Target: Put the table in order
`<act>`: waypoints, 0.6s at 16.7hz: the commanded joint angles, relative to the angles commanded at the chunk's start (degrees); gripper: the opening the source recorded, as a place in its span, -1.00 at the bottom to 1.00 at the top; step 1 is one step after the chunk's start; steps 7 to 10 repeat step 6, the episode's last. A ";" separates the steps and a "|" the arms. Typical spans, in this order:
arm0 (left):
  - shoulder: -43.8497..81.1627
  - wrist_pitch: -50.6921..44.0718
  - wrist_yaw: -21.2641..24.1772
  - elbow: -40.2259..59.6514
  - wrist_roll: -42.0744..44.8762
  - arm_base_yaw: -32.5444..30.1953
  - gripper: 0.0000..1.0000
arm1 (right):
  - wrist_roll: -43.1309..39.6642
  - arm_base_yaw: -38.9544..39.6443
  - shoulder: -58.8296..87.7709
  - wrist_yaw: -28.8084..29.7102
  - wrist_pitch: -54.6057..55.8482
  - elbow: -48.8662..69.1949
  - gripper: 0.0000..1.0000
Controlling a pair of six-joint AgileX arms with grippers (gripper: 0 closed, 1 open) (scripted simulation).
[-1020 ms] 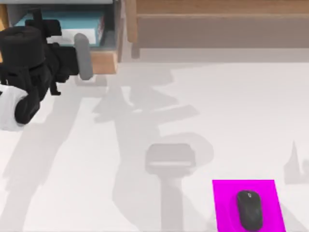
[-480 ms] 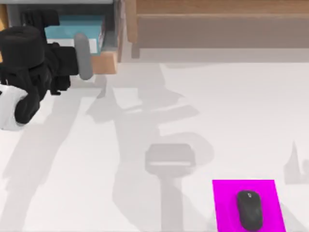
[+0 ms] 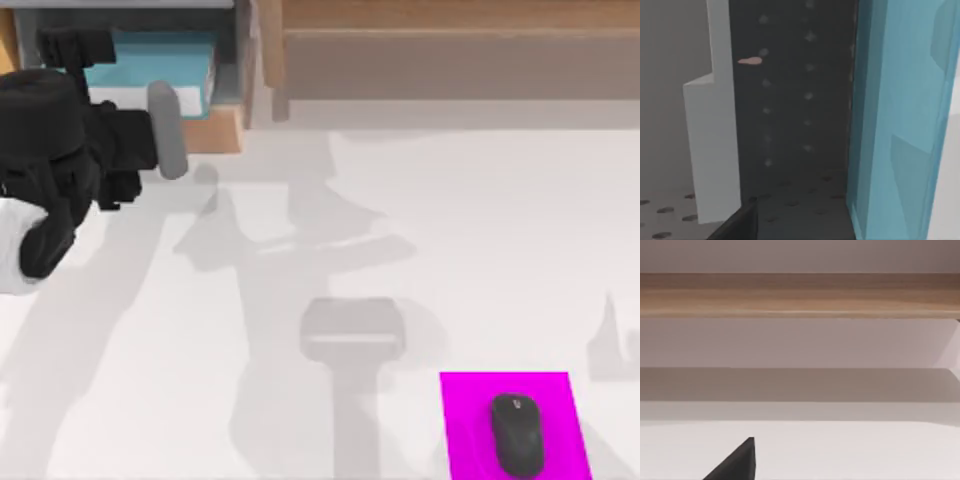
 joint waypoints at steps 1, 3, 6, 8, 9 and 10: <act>-0.64 0.24 -0.18 -1.00 -0.05 -0.16 1.00 | 0.00 0.00 0.00 0.00 0.00 0.00 1.00; -2.70 0.89 -0.52 -4.04 -0.15 -0.50 1.00 | 0.00 0.00 0.00 0.00 0.00 0.00 1.00; -4.67 1.67 -1.01 -6.88 -0.13 -1.05 1.00 | 0.00 0.00 0.00 0.00 0.00 0.00 1.00; -4.67 1.67 -1.01 -6.88 -0.13 -1.05 1.00 | 0.00 0.00 0.00 0.00 0.00 0.00 1.00; -4.67 1.67 -1.01 -6.88 -0.13 -1.05 1.00 | 0.00 0.00 0.00 0.00 0.00 0.00 1.00; -4.67 1.67 -1.01 -6.88 -0.13 -1.05 1.00 | 0.00 0.00 0.00 0.00 0.00 0.00 1.00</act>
